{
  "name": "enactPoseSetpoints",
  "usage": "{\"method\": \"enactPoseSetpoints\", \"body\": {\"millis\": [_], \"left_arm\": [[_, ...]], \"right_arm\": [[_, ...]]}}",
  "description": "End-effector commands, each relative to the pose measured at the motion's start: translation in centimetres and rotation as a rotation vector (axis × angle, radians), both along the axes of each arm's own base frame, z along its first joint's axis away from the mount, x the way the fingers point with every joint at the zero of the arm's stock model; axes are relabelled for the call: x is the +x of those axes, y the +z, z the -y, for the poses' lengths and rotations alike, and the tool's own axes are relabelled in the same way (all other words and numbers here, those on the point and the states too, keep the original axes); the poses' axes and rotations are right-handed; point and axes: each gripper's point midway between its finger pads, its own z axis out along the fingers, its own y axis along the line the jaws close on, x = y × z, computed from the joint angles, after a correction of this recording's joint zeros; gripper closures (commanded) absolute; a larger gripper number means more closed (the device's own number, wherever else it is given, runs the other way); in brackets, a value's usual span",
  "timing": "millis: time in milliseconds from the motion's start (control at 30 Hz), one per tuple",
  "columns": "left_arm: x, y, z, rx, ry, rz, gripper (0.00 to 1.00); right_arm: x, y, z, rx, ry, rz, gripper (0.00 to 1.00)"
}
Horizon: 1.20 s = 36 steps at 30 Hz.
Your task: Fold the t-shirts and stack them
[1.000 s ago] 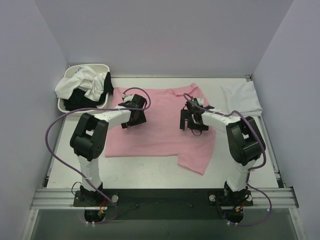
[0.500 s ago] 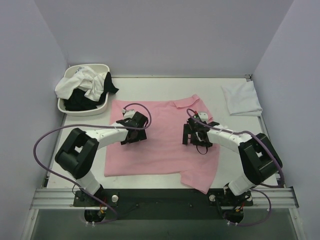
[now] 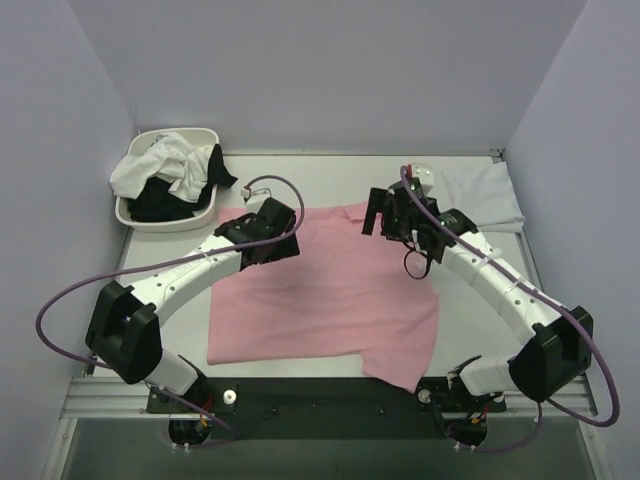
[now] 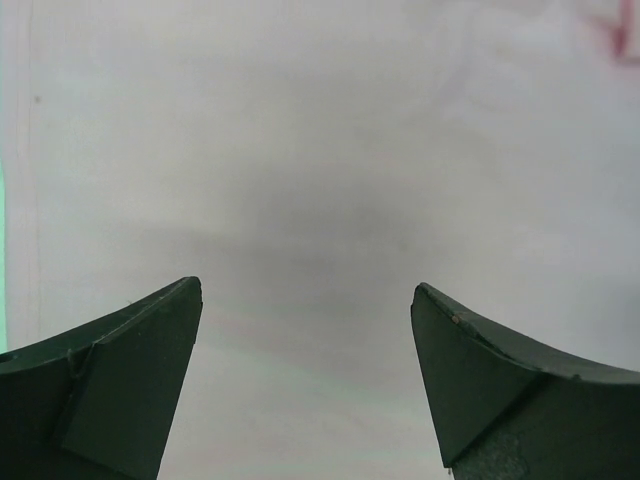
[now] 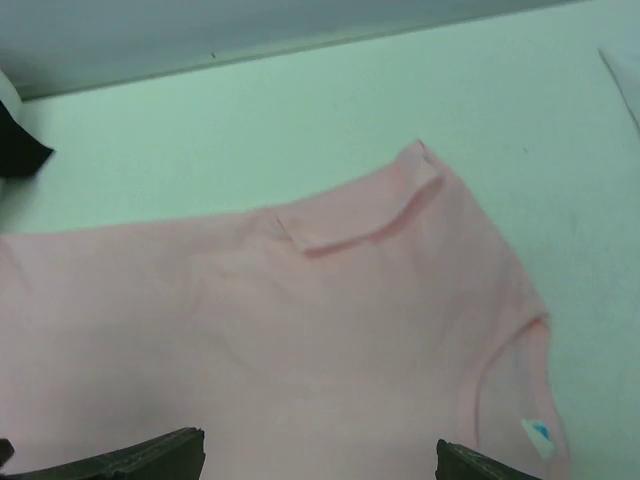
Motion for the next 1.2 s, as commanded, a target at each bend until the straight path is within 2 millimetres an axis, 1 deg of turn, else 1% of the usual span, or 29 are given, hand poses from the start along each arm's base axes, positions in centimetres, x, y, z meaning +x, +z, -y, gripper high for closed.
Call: {"method": "enactPoseSetpoints", "body": {"millis": [0,33,67,100,133,167,200,233,267,300,367,400,433,467,500,533,567,600,667,700,733,767,800,833,867,1000,1033,1133,1167], "left_arm": [[2.1,5.7,0.8,-0.031,-0.011,0.111,0.04],[2.3,6.1,1.2,-0.044,-0.018,0.119,0.04],[2.3,6.3,1.3,-0.048,-0.018,0.123,0.04],[2.4,6.7,1.4,-0.06,-0.021,0.132,0.04],[2.4,7.0,1.6,-0.074,-0.023,0.139,0.04],[2.3,7.1,1.6,-0.079,-0.026,0.141,0.04],[2.3,7.4,1.7,-0.09,-0.027,0.154,0.04],[2.1,6.9,1.6,-0.088,-0.032,0.142,0.03],[2.0,6.8,1.4,-0.086,-0.028,0.143,0.04],[2.0,6.7,1.4,-0.087,-0.029,0.146,0.03],[1.7,5.9,1.1,-0.071,-0.026,0.133,0.03],[1.7,5.7,0.9,-0.067,-0.022,0.132,0.03],[1.5,5.1,0.7,-0.06,-0.02,0.123,0.04],[1.5,5.0,0.7,-0.062,-0.02,0.123,0.03],[1.5,4.9,0.6,-0.068,-0.019,0.124,0.03],[1.5,4.7,0.5,-0.067,-0.016,0.119,0.03],[1.4,4.3,0.2,-0.062,-0.014,0.109,0.03],[1.5,4.2,0.1,-0.071,-0.008,0.109,0.03],[1.5,3.8,-0.3,-0.071,-0.004,0.105,0.03],[1.6,3.7,-0.4,-0.077,-0.003,0.102,0.03],[1.7,3.5,-0.9,-0.073,0.007,0.098,0.03],[1.8,3.5,-1.0,-0.077,0.01,0.098,0.03],[1.6,3.1,-1.0,-0.085,0.005,0.087,0.03],[1.8,3.1,-1.4,-0.091,0.012,0.089,0.03],[1.8,3.2,-1.4,-0.096,0.013,0.095,0.03],[1.9,2.7,-1.5,-0.107,0.015,0.089,0.03],[2.0,2.5,-1.6,-0.108,0.016,0.085,0.03],[2.0,2.4,-1.2,-0.12,0.01,0.079,0.03],[2.0,2.2,-1.1,-0.12,0.01,0.075,0.03]], "right_arm": [[4.1,0.9,-2.0,0.047,0.031,0.005,0.0],[5.4,-0.4,-2.1,0.054,0.023,-0.024,0.01],[6.6,-0.3,-2.7,0.094,0.02,-0.024,0.01],[7.9,0.4,-3.1,0.123,0.017,-0.009,0.02],[9.8,-0.9,-2.4,0.128,-0.021,-0.017,0.03],[10.4,-1.2,-2.7,0.157,-0.012,-0.027,0.03],[11.4,-1.0,-3.0,0.191,-0.012,-0.02,0.04],[12.5,-2.1,-2.7,0.201,-0.028,-0.029,0.03],[13.2,-2.3,-2.7,0.218,-0.033,-0.031,0.04],[14.2,-2.7,-3.2,0.241,-0.03,-0.042,0.04],[15.2,-3.1,-3.3,0.253,-0.037,-0.053,0.04],[15.7,-4.1,-3.4,0.251,-0.042,-0.071,0.04],[16.3,-3.5,-3.5,0.262,-0.044,-0.061,0.04],[16.7,-3.7,-3.4,0.268,-0.046,-0.064,0.04],[17.0,-4.6,-3.5,0.269,-0.052,-0.082,0.04],[17.6,-4.3,-3.6,0.282,-0.057,-0.078,0.04],[17.8,-4.6,-3.4,0.284,-0.063,-0.084,0.04],[18.0,-5.4,-3.5,0.283,-0.067,-0.1,0.04],[18.3,-5.7,-3.8,0.294,-0.07,-0.109,0.04],[18.3,-6.5,-3.8,0.295,-0.073,-0.129,0.05],[18.2,-6.9,-3.9,0.3,-0.078,-0.142,0.06],[17.8,-7.7,-3.8,0.296,-0.082,-0.161,0.07],[17.6,-8.0,-3.7,0.294,-0.085,-0.167,0.07],[17.4,-8.3,-3.5,0.287,-0.088,-0.174,0.07],[16.8,-9.2,-3.0,0.268,-0.101,-0.19,0.08],[15.7,-10.0,-2.0,0.23,-0.113,-0.193,0.11],[15.7,-10.0,-1.8,0.227,-0.114,-0.192,0.11],[15.6,-10.5,-1.4,0.226,-0.117,-0.204,0.18],[15.6,-10.5,-1.3,0.226,-0.121,-0.205,0.22]]}}
